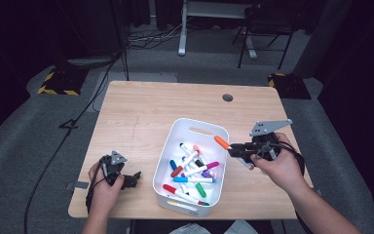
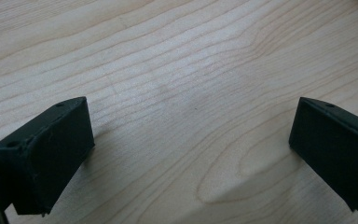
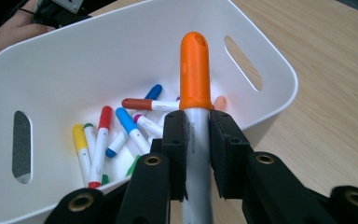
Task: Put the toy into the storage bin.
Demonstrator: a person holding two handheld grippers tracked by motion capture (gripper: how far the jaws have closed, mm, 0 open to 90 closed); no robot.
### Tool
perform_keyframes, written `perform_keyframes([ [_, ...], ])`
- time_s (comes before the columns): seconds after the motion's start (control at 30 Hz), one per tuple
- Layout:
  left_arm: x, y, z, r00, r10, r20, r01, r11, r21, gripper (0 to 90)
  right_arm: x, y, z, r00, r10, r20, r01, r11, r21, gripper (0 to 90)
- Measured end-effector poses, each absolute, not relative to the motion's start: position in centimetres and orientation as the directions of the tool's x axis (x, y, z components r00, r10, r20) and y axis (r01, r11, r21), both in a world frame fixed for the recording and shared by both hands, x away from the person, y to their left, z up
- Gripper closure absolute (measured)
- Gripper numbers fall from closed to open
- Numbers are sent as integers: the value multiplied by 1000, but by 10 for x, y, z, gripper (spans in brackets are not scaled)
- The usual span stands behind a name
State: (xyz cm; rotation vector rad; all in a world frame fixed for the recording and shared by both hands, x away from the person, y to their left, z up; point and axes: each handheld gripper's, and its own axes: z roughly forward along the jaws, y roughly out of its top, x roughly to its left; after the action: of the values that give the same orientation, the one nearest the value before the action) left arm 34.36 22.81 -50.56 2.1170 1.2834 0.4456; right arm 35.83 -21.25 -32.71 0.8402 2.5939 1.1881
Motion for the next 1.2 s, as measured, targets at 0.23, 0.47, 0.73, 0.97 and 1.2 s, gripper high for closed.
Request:
perform_keyframes([
  [0.23, 344, 228, -506, 472, 881, -29, 673, -339, 657, 1, 360, -191, -322, -853, 517, 71, 395, 551, 735, 769],
  [0.47, 344, 228, -506, 472, 881, -29, 673, -339, 657, 1, 360, -166, -322, -874, 482, 61, 366, 572, 734, 769],
  [0.73, 344, 228, -506, 472, 881, -29, 672, -338, 659, 1, 361, -143, -323, -894, 446, 47, 335, 592, 733, 769],
  [0.97, 344, 228, -506, 472, 881, -29, 672, -338, 658, 1, 364, -128, -332, -902, 432, 29, 316, 611, 726, 769],
  [1.2, 344, 228, -506, 472, 881, -30, 673, -339, 657, 1, 366, -124, -346, -903, 428, 18, 320, 646, 693, 769],
])
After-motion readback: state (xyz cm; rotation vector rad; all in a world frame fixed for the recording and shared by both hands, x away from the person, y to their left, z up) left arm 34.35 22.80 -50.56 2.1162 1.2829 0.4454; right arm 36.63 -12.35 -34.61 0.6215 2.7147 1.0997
